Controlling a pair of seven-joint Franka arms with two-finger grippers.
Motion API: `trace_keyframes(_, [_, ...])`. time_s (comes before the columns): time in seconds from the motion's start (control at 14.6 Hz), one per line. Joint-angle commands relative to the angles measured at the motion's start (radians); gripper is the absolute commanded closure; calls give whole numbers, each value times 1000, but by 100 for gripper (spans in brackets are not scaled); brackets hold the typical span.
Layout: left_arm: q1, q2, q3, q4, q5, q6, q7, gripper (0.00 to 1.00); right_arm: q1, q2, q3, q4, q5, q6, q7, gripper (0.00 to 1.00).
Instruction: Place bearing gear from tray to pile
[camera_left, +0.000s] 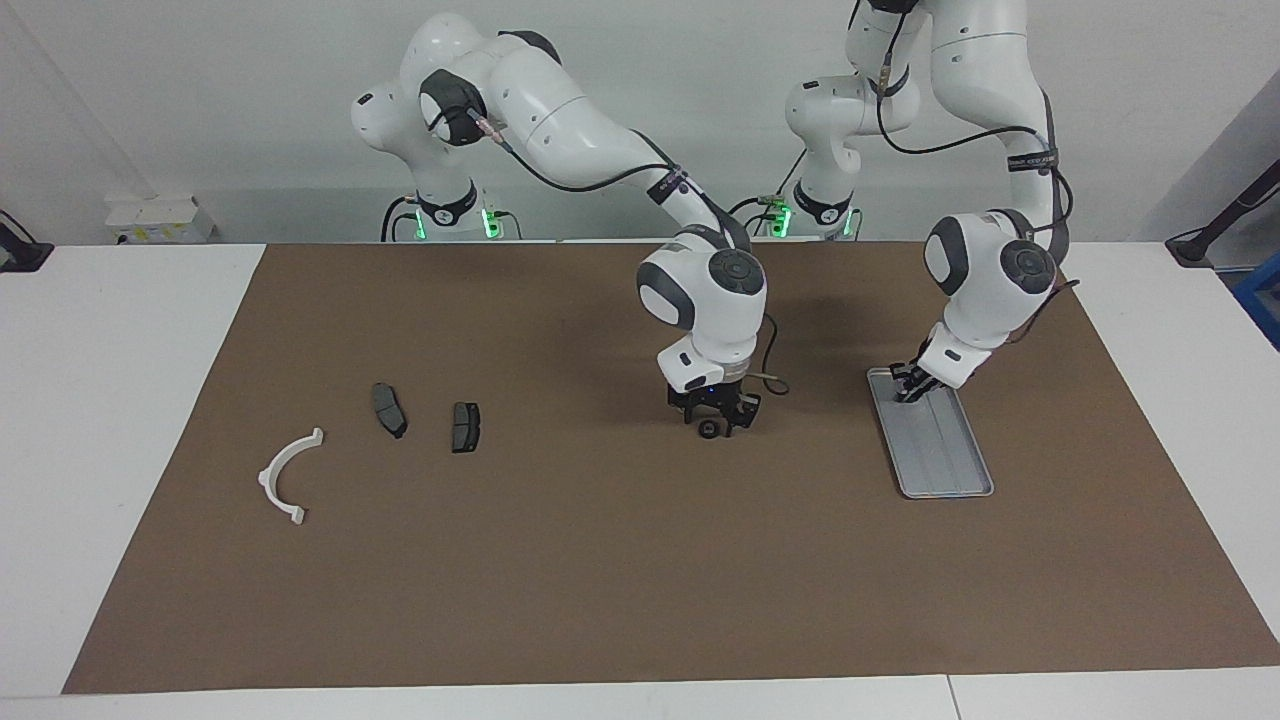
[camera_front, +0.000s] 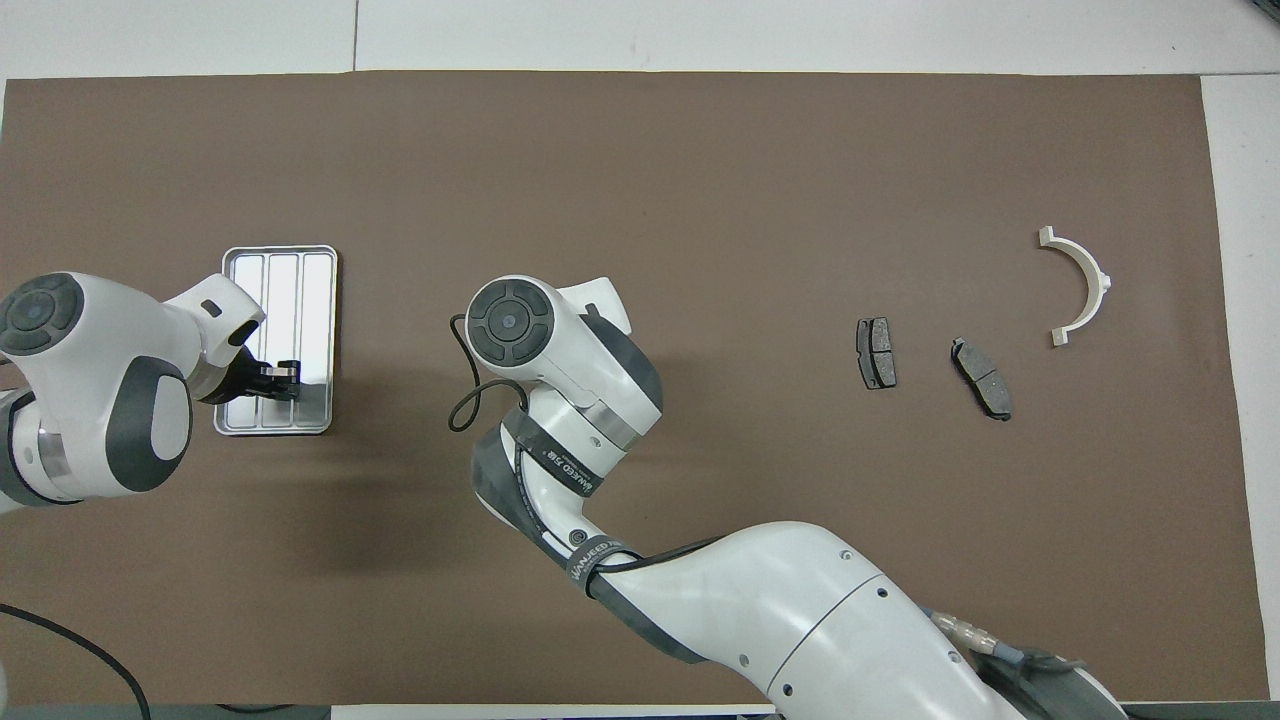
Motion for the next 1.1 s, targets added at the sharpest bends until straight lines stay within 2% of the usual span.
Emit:
trace_keyframes(0.0, [13,-26,-7,14,-1,-37,4,95,-9,2,5,-16,-5,18,12,63])
trace_keyframes(0.07, [13,-27,-7,52,-1,-86,-2,95,-11,2,5,-16,-5,22,12,66])
trace_keyframes(0.27, [0,-24,-9,187,-6,-215,-35,95,-17,4,5,-16,-8,27,12,86])
trace_keyframes(0.41, [-3,-24,-12,215,-6,-228,-75,95,-17,4,5,-16,-9,27,10,100])
trace_keyframes(0.55, [-9,-21,-16,239,-9,-237,-100,95,-18,4,5,-13,-17,22,9,100])
trace_keyframes(0.69, [-38,-16,-16,258,-10,-243,-137,95,-50,-13,5,-5,-19,-34,-40,100])
trace_keyframes(0.89, [-91,-3,-16,290,-10,-251,-207,95,-150,-102,6,31,-2,-235,-294,100])
trace_keyframes(1.03, [-162,2,-15,311,-12,-252,-247,95,-248,-180,14,32,29,-327,-504,100])
